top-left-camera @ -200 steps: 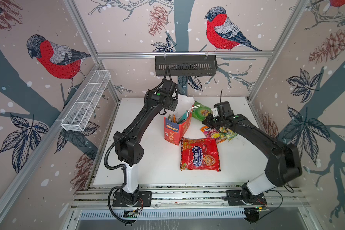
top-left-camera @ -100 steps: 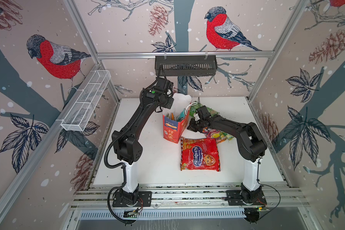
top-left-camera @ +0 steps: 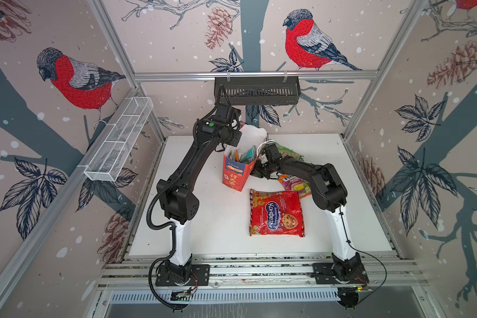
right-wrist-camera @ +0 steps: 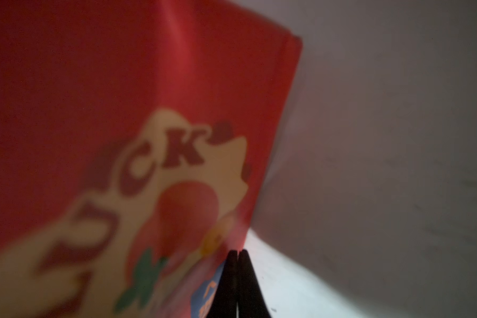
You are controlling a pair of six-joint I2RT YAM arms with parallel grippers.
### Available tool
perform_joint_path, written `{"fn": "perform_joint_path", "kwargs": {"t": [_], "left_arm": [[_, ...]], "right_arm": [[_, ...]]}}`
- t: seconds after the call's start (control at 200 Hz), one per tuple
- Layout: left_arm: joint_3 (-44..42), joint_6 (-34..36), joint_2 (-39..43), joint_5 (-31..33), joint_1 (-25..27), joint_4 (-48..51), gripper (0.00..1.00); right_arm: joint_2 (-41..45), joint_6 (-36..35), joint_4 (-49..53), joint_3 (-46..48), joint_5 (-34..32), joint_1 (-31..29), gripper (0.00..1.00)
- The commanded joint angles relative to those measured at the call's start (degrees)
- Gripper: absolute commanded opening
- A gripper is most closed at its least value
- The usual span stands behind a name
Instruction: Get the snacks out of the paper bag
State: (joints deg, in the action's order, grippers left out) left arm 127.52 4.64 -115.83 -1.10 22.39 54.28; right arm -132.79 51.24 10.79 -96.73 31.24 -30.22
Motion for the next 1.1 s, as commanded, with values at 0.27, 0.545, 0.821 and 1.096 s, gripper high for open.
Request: {"fn": "perform_joint_path", "kwargs": {"t": [0.27,0.545,0.821,1.096], "left_arm": [[0.96,-1.47,-0.99,-3.84,2.21,-5.41,0.00],[-1.36,-2.07,-1.77,1.21,6.04,-6.55,0.00],[-2.07,-4.27,-2.99,0.79,7.78,-8.37,0.00],[-0.67,-4.93,-3.97,2.35,9.04,-9.24,0.00]], "right_arm": [[-11.31,4.03,-3.98,-14.57,13.79,-1.97,0.08],[7.55,-8.38,4.84,8.14,6.68,5.90,0.15],[25.77,-12.87,12.09,17.56,-6.27,15.21,0.19],[34.86,-17.82,14.93,7.17,-6.99,17.25,0.37]]}}
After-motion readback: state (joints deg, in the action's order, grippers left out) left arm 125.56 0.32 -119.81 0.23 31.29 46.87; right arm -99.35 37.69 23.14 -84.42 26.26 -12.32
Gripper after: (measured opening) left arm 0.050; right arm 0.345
